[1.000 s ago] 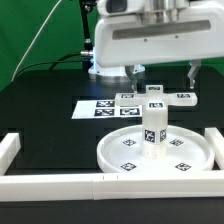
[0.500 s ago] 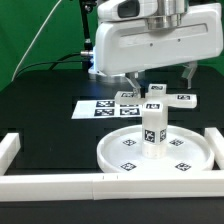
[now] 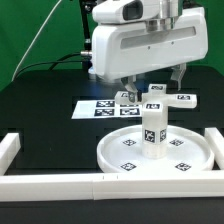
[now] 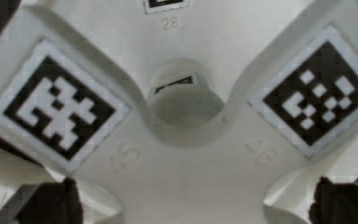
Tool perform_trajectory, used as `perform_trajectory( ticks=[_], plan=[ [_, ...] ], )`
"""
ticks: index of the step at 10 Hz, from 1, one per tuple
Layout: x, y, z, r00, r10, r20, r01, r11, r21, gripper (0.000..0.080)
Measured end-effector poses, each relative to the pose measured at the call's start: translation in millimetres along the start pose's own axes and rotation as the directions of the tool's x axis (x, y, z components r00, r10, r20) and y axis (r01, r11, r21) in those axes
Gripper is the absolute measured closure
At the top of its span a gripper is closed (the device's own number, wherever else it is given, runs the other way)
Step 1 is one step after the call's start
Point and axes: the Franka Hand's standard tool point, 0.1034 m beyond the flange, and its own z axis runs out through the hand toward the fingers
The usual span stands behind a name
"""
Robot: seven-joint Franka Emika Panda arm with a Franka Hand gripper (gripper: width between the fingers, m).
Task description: Assemble round table
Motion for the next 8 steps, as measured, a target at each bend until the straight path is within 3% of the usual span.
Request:
perform_trajectory(
  ticks=[4, 6, 8],
  plan=[
    [-1.7, -1.3, 7.5, 0.998, 0.067, 0.012, -0.067, 0.998, 0.005, 0.0151],
    [-1.6, -1.3, 7.4, 0.996, 0.093, 0.012, -0.093, 0.996, 0.005, 0.0362],
    [-1.5, -1.7, 7.5, 0.982, 0.188, 0.012, -0.188, 0.982, 0.005, 0.0361]
  ],
)
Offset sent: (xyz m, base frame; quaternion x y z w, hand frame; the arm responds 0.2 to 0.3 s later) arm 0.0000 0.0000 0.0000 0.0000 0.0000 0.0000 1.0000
